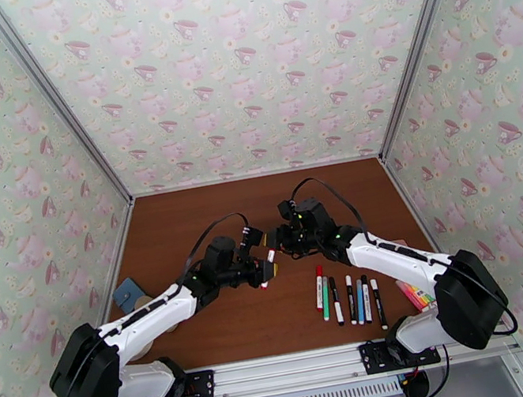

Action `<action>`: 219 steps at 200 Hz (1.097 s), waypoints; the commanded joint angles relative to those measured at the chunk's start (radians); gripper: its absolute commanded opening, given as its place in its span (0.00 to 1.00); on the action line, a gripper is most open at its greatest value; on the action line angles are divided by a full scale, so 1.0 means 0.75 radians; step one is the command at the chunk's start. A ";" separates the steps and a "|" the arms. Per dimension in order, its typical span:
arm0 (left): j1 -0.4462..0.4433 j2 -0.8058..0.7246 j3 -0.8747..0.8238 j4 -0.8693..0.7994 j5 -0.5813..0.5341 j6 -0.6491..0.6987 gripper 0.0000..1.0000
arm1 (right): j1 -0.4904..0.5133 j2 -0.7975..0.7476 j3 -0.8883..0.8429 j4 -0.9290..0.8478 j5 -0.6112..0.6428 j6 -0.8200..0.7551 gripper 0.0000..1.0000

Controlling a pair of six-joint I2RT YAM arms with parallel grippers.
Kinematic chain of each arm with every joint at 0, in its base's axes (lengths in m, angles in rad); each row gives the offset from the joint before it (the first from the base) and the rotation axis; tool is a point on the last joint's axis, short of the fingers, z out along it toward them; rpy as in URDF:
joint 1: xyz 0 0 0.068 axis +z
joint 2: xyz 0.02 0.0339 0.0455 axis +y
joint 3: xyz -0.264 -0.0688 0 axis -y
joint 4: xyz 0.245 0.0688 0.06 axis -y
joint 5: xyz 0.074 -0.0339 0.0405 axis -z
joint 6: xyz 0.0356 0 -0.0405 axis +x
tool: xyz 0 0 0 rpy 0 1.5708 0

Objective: Open the pen caps

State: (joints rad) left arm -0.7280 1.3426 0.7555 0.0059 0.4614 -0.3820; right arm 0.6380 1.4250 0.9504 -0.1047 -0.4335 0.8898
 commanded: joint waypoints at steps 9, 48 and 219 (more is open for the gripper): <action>-0.054 -0.016 0.066 -0.219 -0.247 0.120 0.05 | 0.003 -0.062 0.073 -0.080 0.099 0.019 0.07; -0.103 -0.062 0.048 -0.256 -0.420 0.164 0.02 | -0.026 -0.092 0.078 -0.120 0.169 0.055 0.05; -0.035 -0.107 0.036 -0.222 0.080 0.090 0.01 | -0.219 -0.184 0.139 -0.013 -0.044 -0.169 0.00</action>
State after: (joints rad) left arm -0.7307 1.3037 0.8097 0.0418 0.5480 -0.3656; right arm 0.5426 1.3220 0.9733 -0.1192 -0.6170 0.7860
